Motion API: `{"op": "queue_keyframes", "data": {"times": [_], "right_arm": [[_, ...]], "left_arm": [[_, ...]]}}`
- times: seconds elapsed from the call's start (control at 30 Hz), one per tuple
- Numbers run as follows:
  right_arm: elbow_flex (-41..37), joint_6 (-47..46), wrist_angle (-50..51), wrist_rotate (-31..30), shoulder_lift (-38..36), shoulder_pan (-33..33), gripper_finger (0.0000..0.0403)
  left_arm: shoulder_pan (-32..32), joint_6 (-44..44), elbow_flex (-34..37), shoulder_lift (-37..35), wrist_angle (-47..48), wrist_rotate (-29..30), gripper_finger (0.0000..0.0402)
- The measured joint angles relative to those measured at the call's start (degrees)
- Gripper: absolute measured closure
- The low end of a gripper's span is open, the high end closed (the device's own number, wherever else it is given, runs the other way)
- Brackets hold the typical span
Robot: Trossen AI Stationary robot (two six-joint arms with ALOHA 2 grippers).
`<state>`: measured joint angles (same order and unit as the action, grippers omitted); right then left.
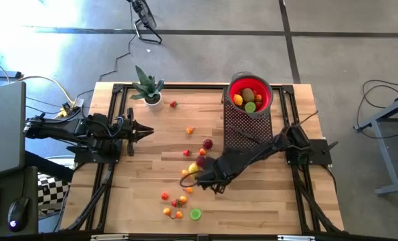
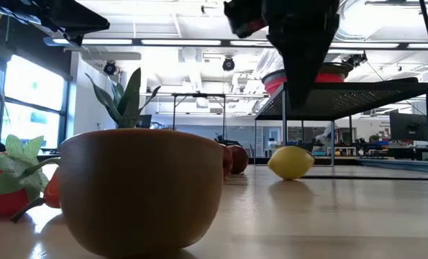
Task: Pick & Place Fruit
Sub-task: Put the lemon into the strainer bowl on the shelf
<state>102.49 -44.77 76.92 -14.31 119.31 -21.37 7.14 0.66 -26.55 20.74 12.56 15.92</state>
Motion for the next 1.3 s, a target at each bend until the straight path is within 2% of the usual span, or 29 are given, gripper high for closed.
{"op": "queue_keyframes", "data": {"times": [0.13,0.33,0.67,0.9,1.03,1.3], "right_arm": [[-0.4,-1.1,0.2,-3.6,0.0,-2.0,0.0172],[-0.4,-3.4,-0.9,-3.7,0.0,-3.0,0.0172],[-0.4,1.3,-3.4,1.3,0.0,-3.1,0.0172],[-0.4,-2.0,-3.5,0.8,0.0,-5.4,0.0176],[-0.4,-5.3,-3.5,-1.0,0.0,-6.4,0.0218],[-0.4,-8.3,-3.4,-4.0,0.0,-7.1,0.0373]], "left_arm": [[0.0,0.0,0.0,0.0,0.0,0.0,0.0365],[0.0,-0.1,0.0,0.0,0.0,0.0,0.0365],[0.0,-0.1,0.0,0.0,0.0,-1.6,0.0365],[0.0,-0.2,0.0,0.0,0.0,-2.9,0.0365],[0.0,-0.4,0.0,0.0,0.0,-2.9,0.0365],[0.0,-0.2,0.0,0.0,0.0,-3.0,0.0365]]}}
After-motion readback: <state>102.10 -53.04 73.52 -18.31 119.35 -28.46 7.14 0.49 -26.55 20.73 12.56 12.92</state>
